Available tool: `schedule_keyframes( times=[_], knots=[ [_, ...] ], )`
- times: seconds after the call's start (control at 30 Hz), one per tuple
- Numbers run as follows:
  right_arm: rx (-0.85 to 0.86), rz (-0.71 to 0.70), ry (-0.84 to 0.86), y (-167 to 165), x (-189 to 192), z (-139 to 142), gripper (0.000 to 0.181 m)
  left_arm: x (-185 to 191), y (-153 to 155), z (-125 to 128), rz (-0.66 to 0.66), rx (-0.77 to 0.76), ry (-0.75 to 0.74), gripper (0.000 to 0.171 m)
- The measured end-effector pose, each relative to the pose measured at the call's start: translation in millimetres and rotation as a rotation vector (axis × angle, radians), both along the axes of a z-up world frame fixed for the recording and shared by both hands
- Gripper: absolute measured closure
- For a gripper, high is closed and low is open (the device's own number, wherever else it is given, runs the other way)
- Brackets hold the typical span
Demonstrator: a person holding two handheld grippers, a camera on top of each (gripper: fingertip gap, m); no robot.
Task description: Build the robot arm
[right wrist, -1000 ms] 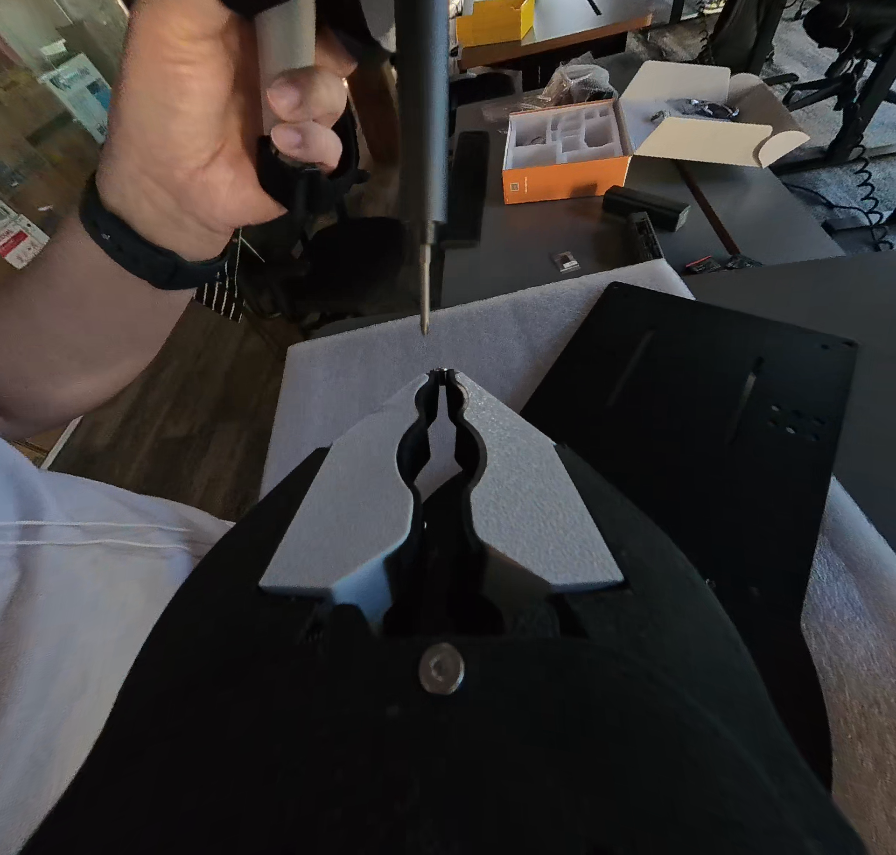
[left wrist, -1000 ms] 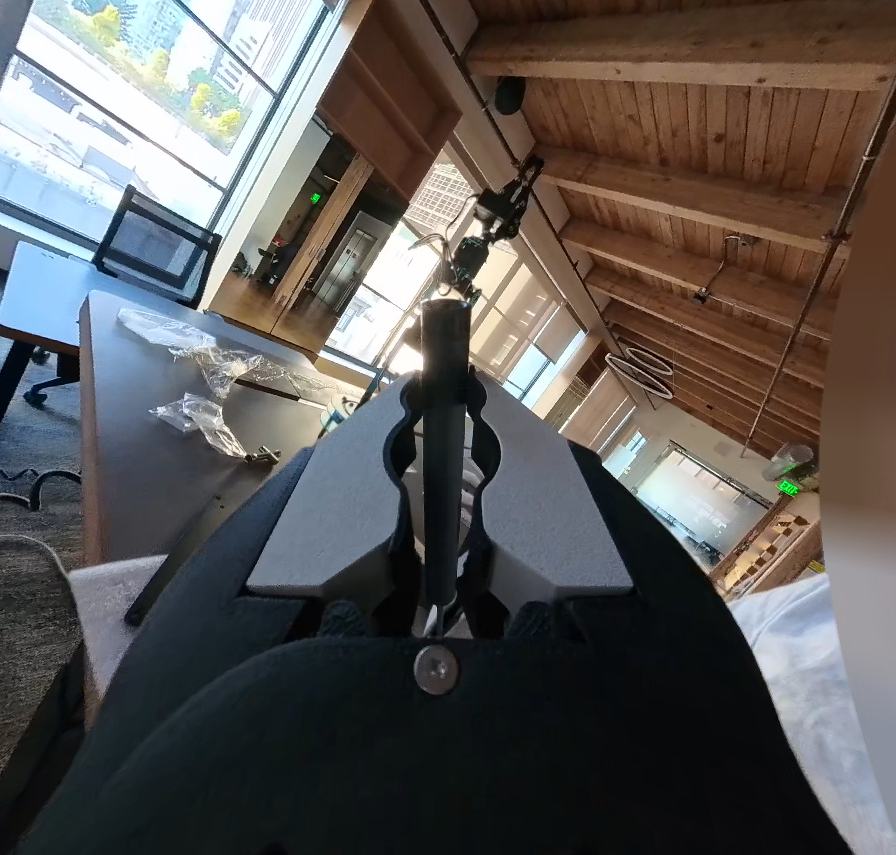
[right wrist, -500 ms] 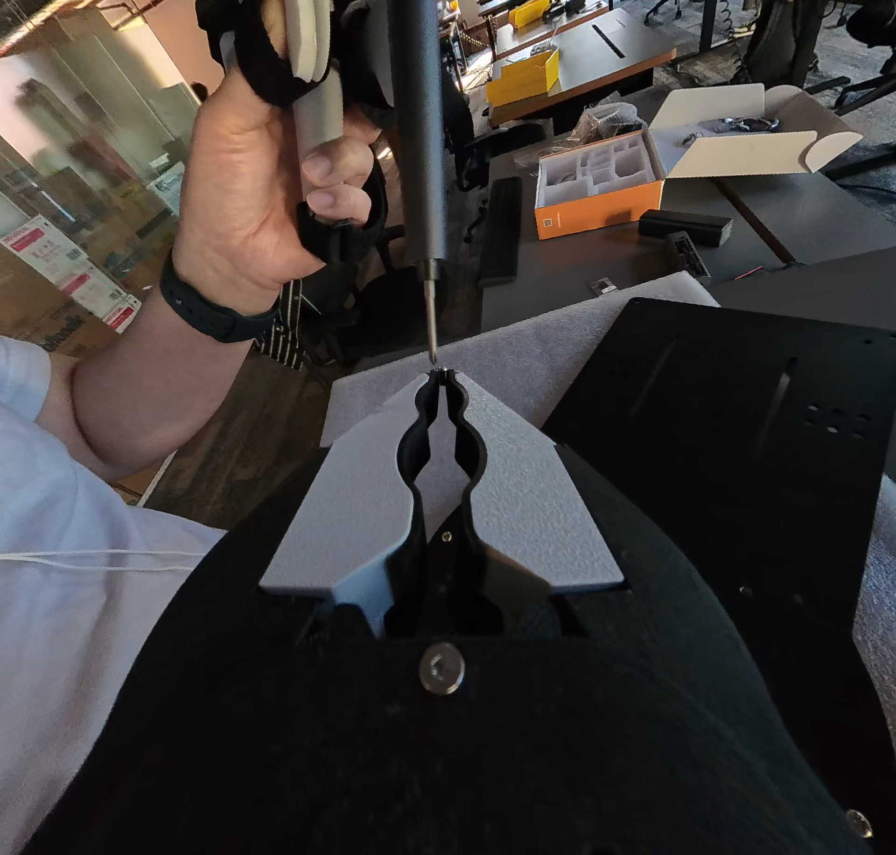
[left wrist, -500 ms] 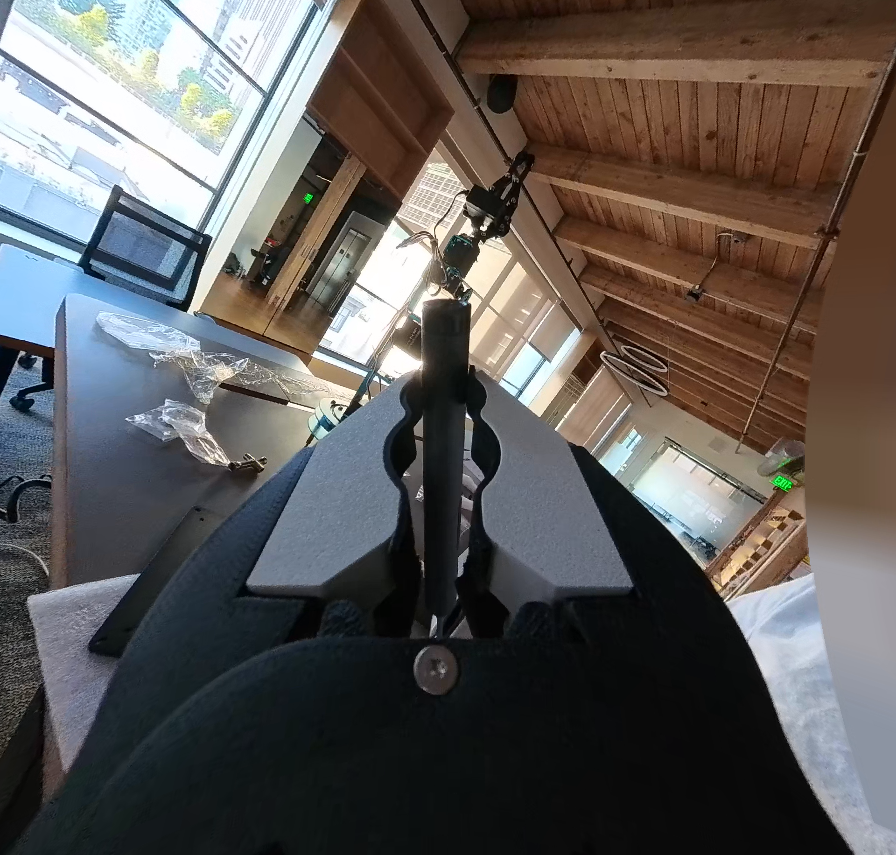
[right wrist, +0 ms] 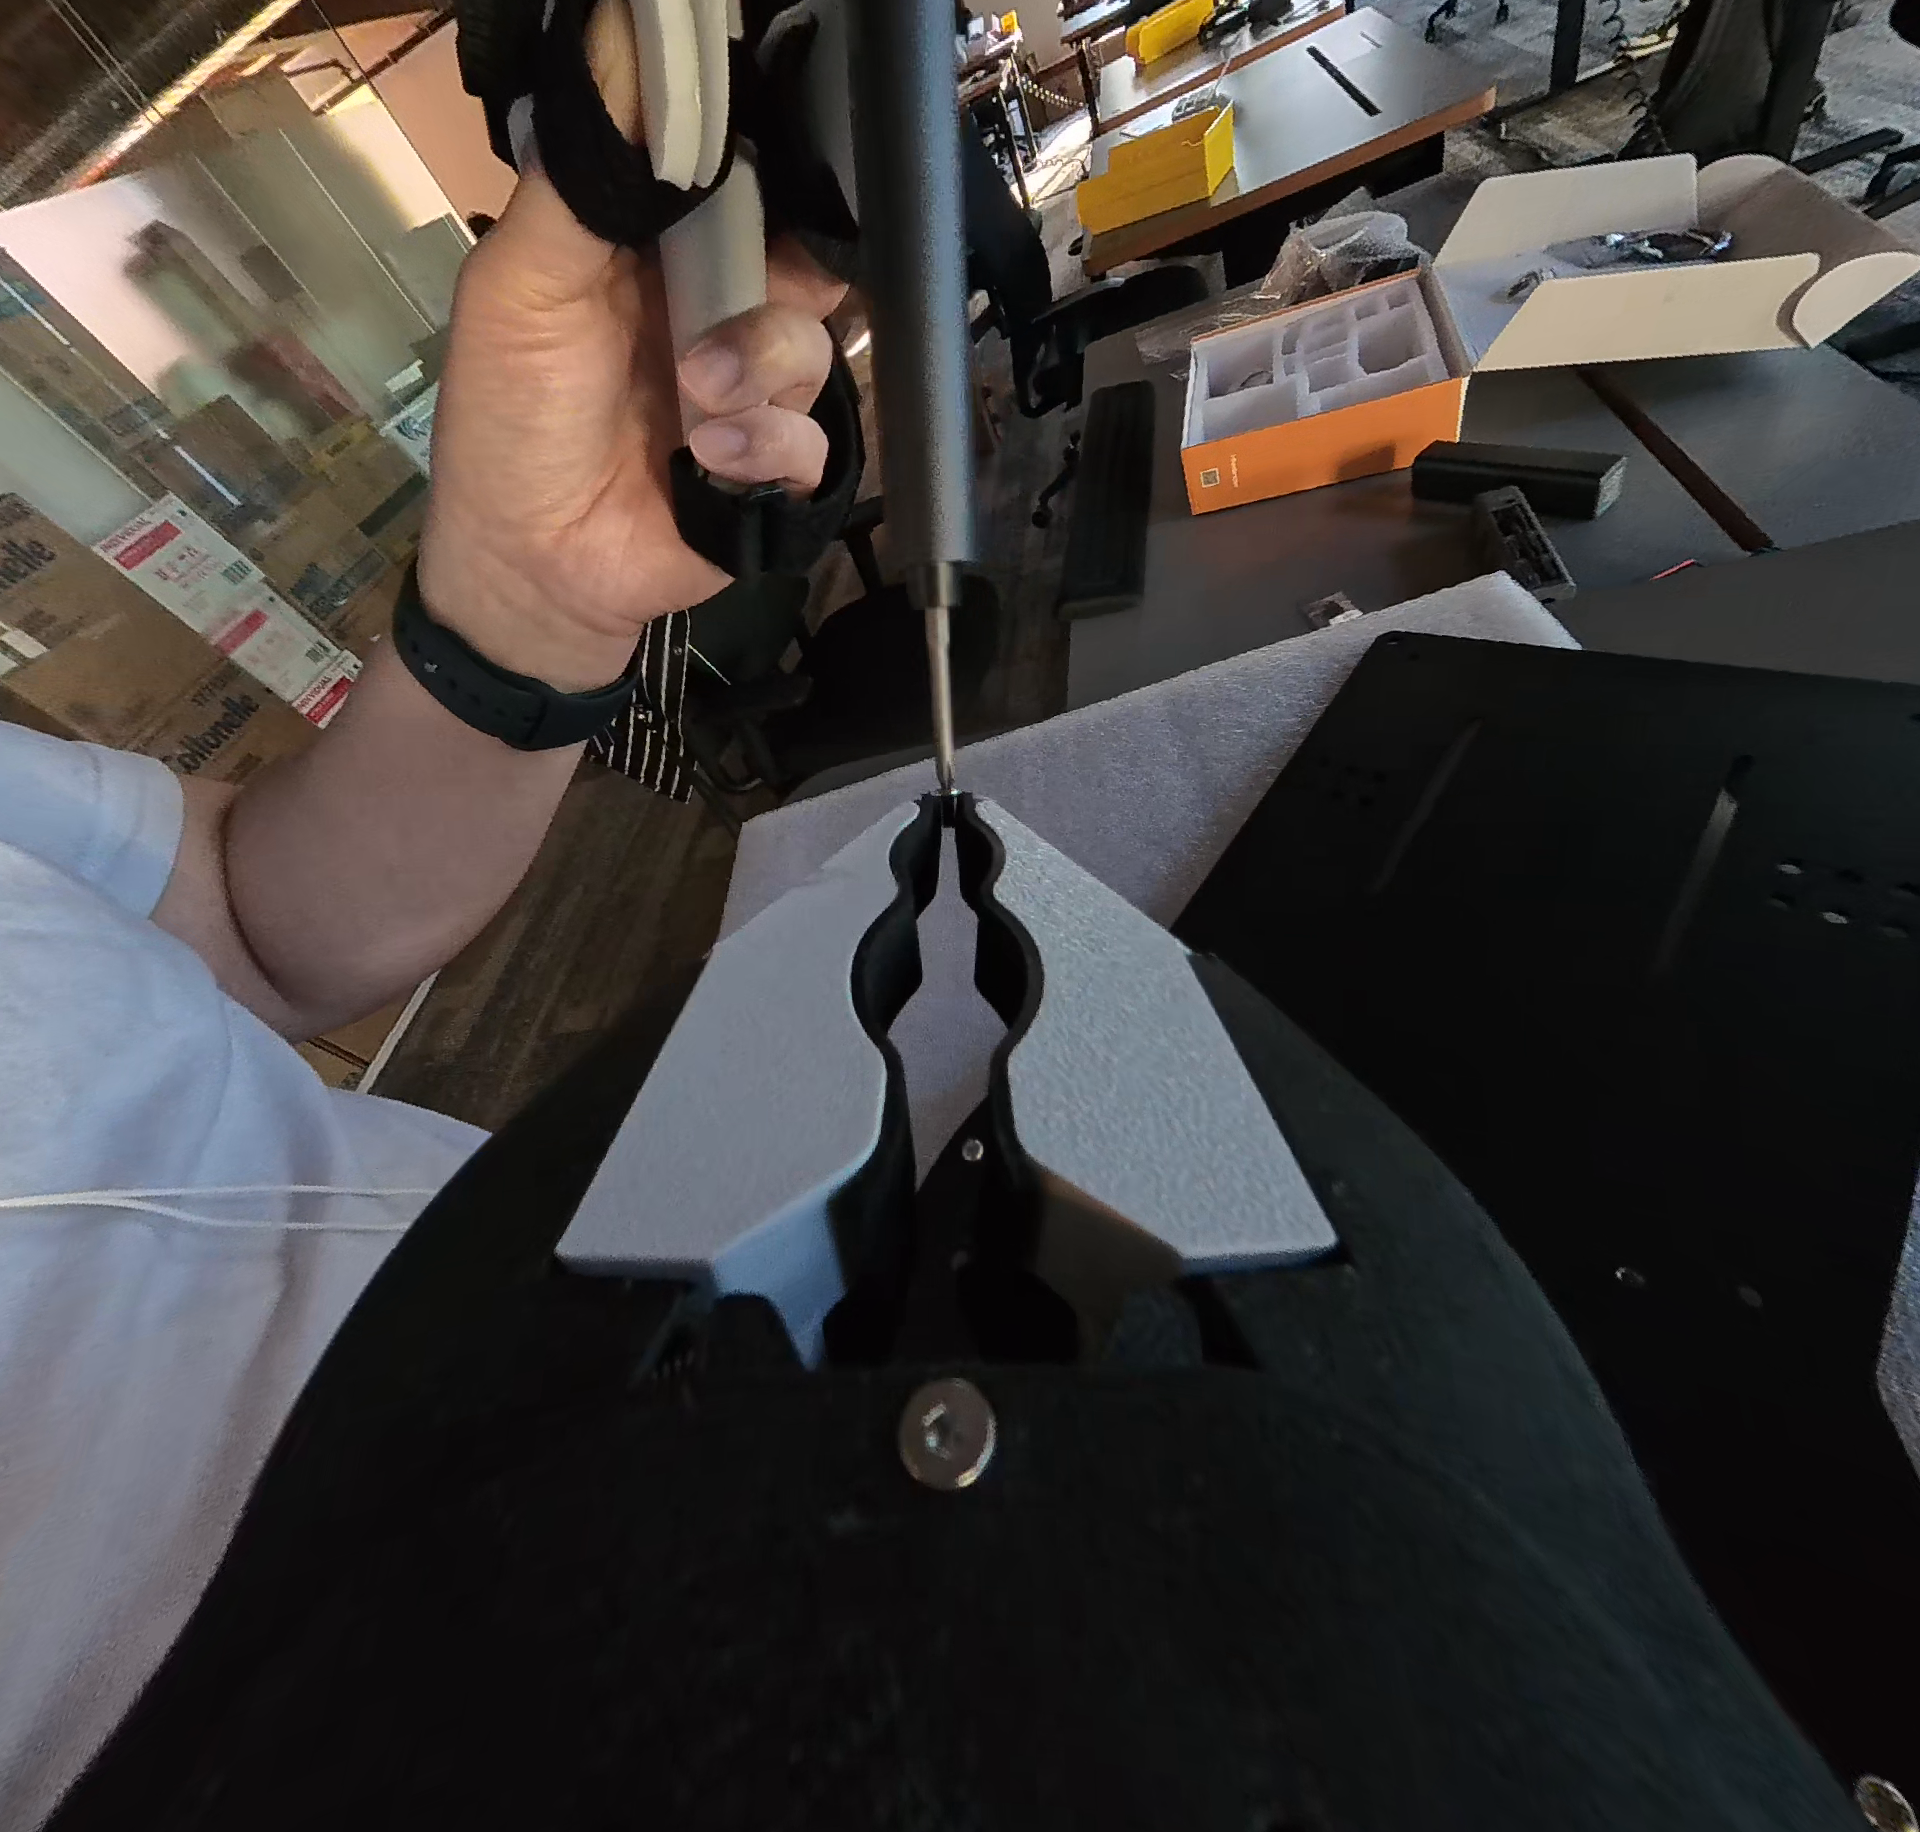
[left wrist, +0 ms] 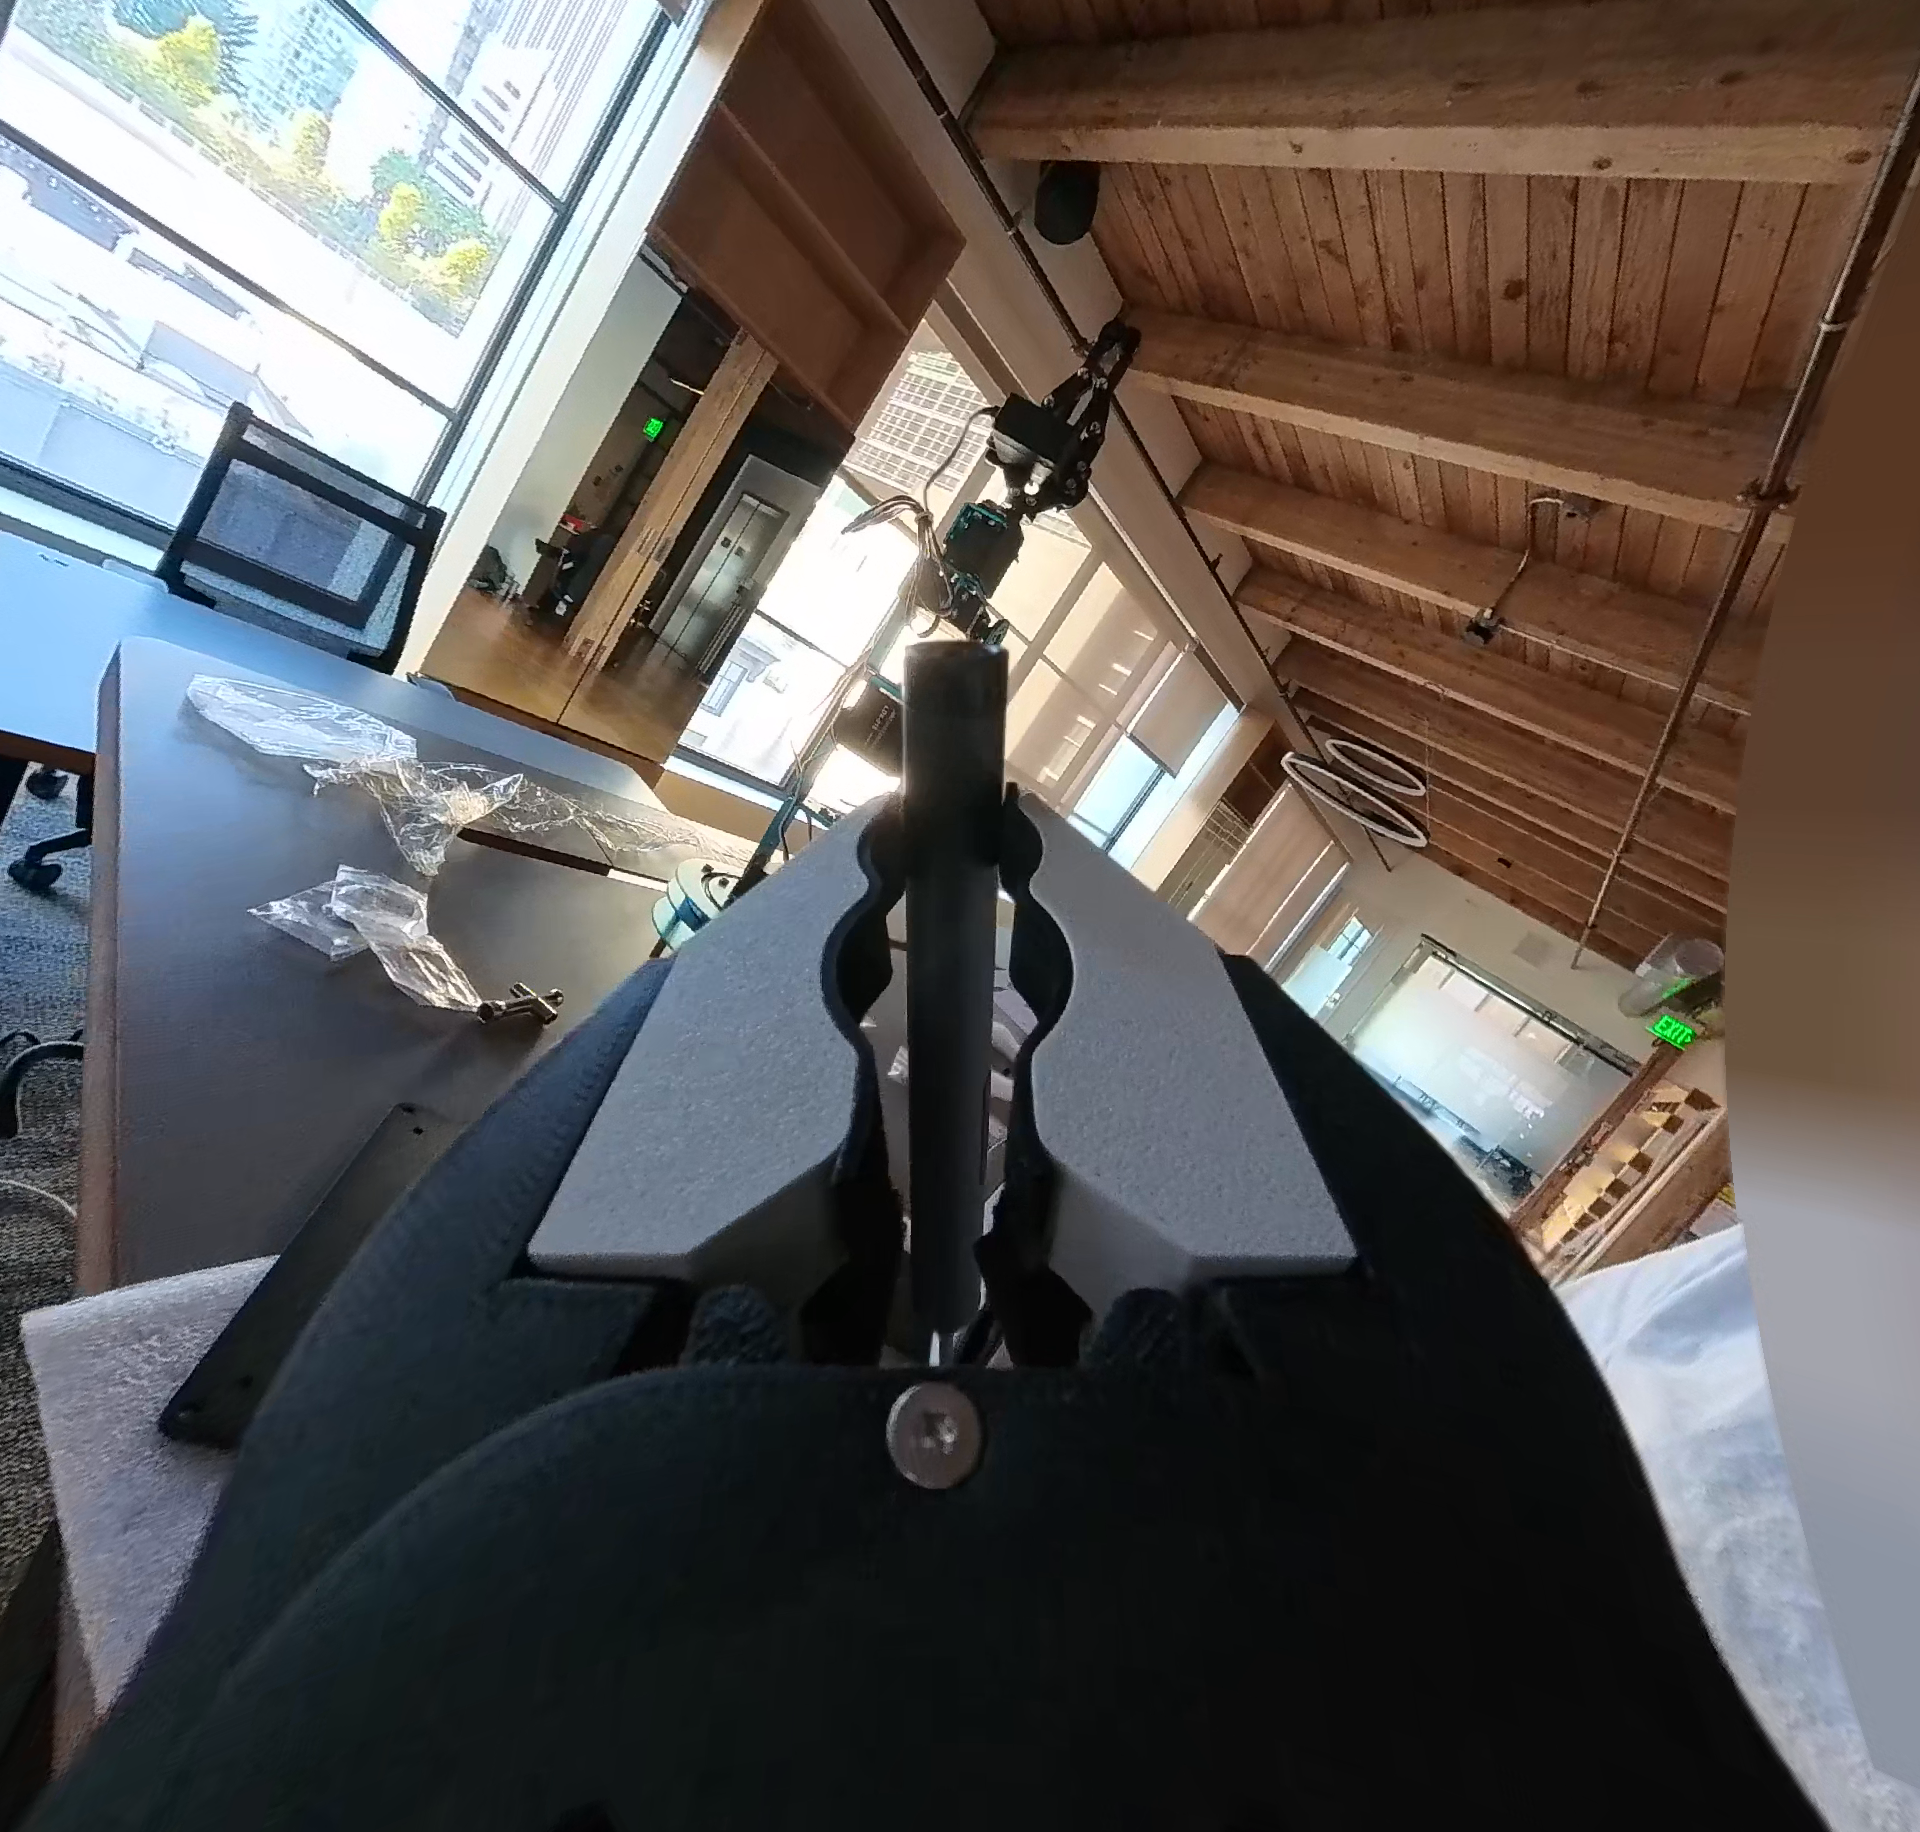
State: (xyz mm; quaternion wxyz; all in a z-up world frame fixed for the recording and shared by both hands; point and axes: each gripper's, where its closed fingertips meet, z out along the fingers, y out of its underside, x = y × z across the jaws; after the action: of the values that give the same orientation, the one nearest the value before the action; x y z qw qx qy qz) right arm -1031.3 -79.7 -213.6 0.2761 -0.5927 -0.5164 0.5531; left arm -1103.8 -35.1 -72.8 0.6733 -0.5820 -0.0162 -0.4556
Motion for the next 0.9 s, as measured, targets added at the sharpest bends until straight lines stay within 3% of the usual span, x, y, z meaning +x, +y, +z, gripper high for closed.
schedule_keyframes(
  times=[0.2, 0.47, 0.9],
  knots=[
    [-0.052, 0.006, 0.011, -1, 0, 1, 0.181, 0, 0, 1, -0.006, 0.005, -0.005, 0.157],
    [-0.296, 0.135, 0.091, -14, 2, 9, 0.181, 9, -5, 9, -0.136, 0.052, -0.046, 0.156],
    [-0.281, 0.135, 0.139, -11, 3, 12, 0.181, 7, 4, 7, -0.123, 0.04, -0.089, 0.156]
  ],
)
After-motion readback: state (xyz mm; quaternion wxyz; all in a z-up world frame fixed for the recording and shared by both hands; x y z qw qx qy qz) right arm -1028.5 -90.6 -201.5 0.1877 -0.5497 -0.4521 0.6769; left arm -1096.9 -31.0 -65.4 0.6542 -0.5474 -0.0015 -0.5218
